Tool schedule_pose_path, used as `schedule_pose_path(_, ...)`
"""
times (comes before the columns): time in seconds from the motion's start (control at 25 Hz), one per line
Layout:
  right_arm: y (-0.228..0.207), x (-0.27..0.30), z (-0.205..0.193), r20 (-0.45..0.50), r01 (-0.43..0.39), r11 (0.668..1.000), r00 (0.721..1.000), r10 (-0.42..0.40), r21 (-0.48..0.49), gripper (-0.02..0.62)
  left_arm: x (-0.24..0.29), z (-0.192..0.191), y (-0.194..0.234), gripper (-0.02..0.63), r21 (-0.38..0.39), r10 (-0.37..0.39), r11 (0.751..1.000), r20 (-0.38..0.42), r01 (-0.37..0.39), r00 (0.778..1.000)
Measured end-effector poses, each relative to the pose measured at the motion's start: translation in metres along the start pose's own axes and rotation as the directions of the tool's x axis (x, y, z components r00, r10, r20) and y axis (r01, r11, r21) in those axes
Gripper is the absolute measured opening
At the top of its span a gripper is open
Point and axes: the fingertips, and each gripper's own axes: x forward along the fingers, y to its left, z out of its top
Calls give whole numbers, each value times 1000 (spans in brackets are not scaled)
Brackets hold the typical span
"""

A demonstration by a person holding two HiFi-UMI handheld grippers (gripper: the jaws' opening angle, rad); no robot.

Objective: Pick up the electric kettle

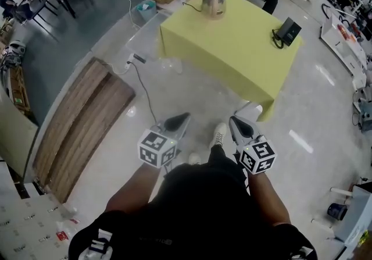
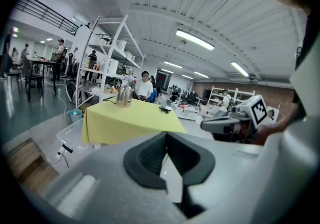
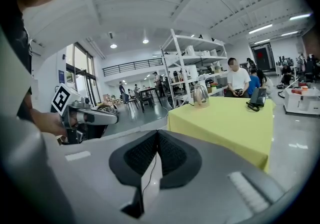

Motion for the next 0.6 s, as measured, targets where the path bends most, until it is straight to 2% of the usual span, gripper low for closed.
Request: schedule_pose_path(0.6,-33,23,14,5,-16,1000,1000,16,10,6,35,15,12,2,13,7,1000,-7,-7,1000)
